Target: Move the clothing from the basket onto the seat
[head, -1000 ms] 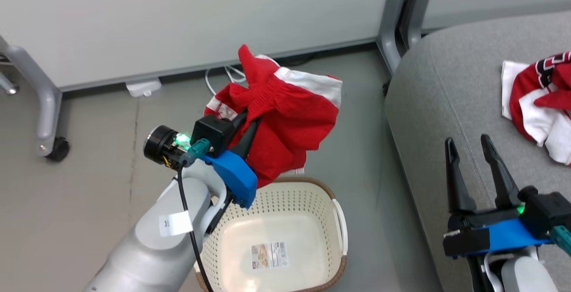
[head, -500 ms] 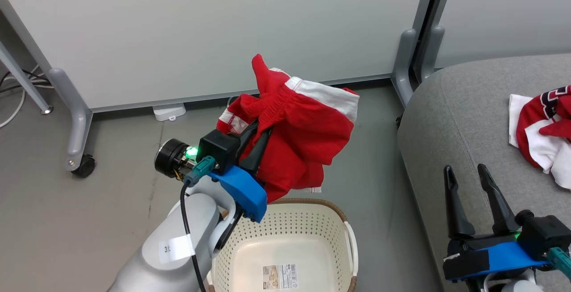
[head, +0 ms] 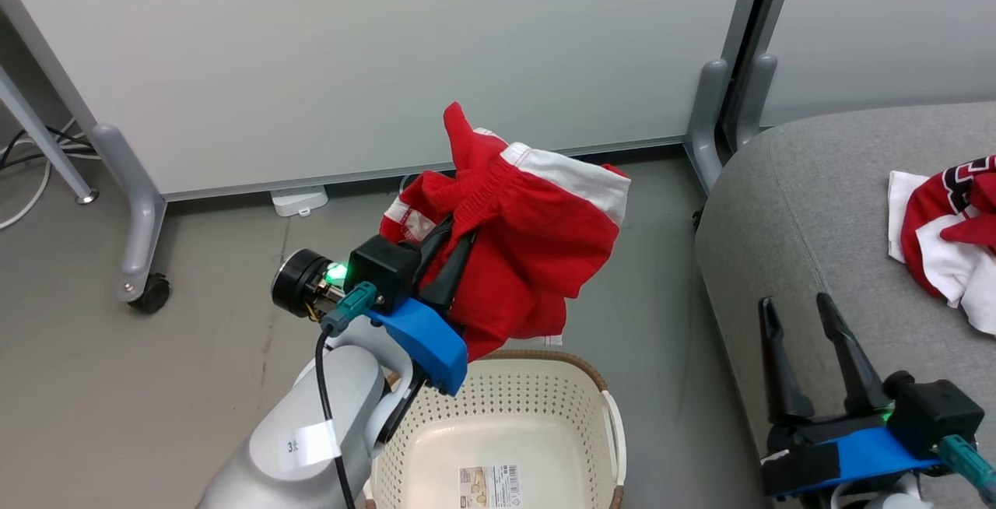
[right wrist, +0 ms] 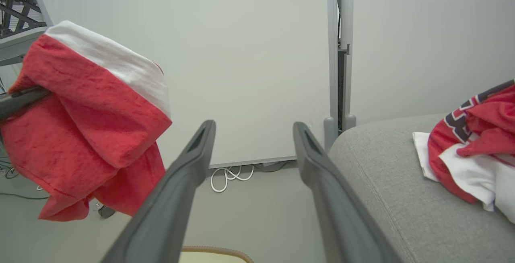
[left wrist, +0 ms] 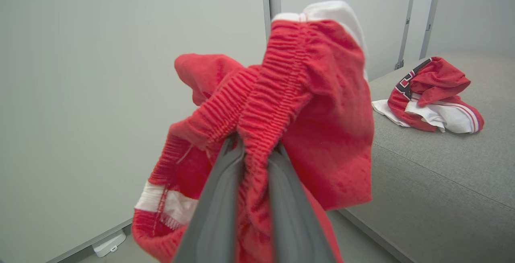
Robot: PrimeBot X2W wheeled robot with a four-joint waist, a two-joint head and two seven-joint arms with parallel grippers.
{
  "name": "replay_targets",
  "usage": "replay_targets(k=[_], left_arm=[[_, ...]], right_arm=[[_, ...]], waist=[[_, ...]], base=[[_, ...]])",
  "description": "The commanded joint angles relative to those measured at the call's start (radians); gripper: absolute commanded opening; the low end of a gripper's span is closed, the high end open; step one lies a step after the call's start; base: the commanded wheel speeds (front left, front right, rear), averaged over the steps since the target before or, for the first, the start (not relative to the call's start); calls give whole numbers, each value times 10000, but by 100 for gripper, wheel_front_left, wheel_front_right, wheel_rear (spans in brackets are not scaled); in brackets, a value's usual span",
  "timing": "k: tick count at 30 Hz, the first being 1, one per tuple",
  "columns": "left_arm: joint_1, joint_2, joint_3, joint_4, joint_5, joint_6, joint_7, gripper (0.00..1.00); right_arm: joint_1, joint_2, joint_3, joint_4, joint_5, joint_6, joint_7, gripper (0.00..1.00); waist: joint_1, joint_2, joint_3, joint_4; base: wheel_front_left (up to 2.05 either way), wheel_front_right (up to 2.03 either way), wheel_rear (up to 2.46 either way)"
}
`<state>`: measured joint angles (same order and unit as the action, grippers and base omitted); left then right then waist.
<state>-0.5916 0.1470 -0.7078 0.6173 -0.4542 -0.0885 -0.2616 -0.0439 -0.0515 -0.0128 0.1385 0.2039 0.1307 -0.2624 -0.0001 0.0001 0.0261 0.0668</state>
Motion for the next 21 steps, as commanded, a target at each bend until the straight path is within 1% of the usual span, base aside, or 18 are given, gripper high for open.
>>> replay_targets(k=[1, 5, 6, 7, 14, 21], left_arm=[[129, -16, 60, -49, 76, -16, -50, 0], [42, -77, 52, -41, 128, -69, -50, 0], [42, -77, 52, -41, 128, -69, -50, 0], [-31, -115, 46, -23, 158, -70, -50, 0], [-251, -255, 13, 25, 260, -153, -50, 0], [-416, -406, -32, 52, 323, -192, -50, 0]], right_arm=[[-17, 19, 113, 16, 27, 1, -38, 100], [-81, 19, 652, 70, 93, 1, -38, 100], [-81, 19, 652, 70, 93, 1, -38, 100], [-135, 19, 1034, 114, 109, 1, -38, 100], [-611, 12, 2526, 214, 175, 1, -38, 100], [-1384, 8, 3518, 607, -3, 1, -38, 100]], waist=[[1, -1, 10, 6], [1, -1, 79, 41], [1, -1, 79, 41], [1, -1, 123, 65], [1, -1, 320, 124], [1, -1, 508, 220]], base=[[0, 0, 0], [0, 0, 0], [0, 0, 0], [0, 0, 0], [0, 0, 0], [0, 0, 0]])
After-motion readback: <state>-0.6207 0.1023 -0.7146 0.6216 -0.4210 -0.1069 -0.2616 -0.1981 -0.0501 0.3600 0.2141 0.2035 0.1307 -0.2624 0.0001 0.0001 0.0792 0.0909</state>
